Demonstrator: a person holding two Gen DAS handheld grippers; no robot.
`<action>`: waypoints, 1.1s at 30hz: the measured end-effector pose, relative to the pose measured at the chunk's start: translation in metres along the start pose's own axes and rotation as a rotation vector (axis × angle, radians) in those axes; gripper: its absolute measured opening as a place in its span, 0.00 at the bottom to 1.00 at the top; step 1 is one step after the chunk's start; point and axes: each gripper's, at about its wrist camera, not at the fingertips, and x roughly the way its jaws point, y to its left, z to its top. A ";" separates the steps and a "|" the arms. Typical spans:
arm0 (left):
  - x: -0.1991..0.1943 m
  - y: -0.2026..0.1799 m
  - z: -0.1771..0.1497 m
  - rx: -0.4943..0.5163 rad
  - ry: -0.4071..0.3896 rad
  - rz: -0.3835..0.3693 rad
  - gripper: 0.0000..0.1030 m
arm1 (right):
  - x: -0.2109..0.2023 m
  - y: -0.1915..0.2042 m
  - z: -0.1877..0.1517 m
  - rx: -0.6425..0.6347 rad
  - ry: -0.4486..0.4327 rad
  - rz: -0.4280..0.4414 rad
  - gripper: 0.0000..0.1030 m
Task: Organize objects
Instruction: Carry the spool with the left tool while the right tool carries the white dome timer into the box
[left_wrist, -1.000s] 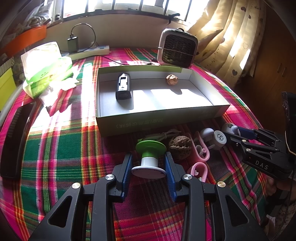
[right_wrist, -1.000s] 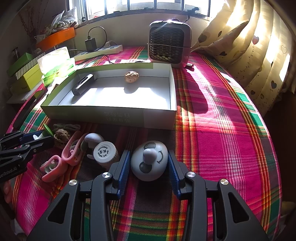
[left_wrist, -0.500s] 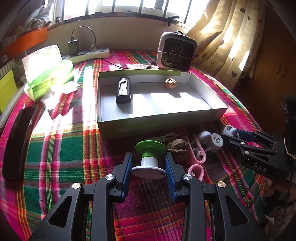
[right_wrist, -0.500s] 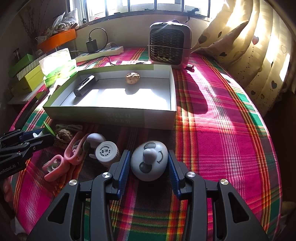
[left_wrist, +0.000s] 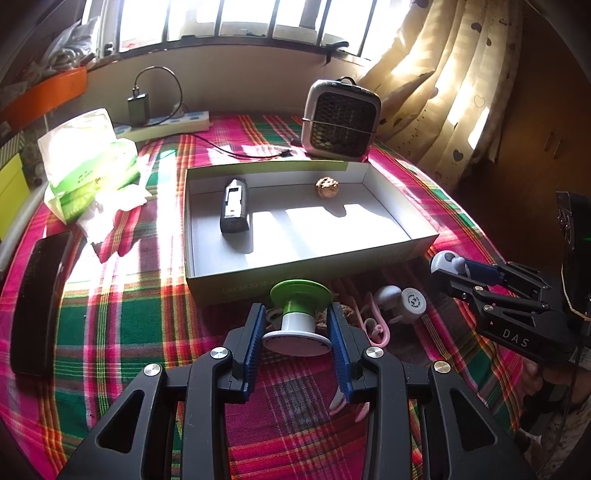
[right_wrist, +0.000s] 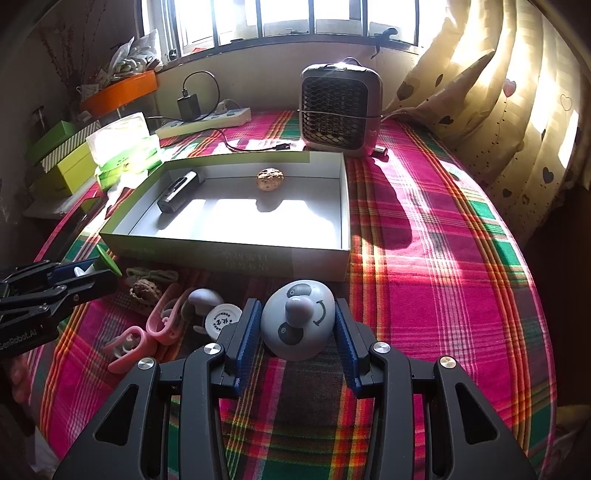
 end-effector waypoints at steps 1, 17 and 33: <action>0.000 0.000 0.002 0.000 -0.003 -0.002 0.31 | 0.000 0.000 0.002 -0.002 -0.003 -0.001 0.40; 0.018 -0.002 0.038 0.017 -0.015 -0.011 0.31 | 0.009 0.004 0.041 -0.030 -0.033 0.005 0.40; 0.052 0.008 0.070 0.003 -0.001 0.005 0.31 | 0.046 0.005 0.085 -0.072 -0.026 -0.019 0.40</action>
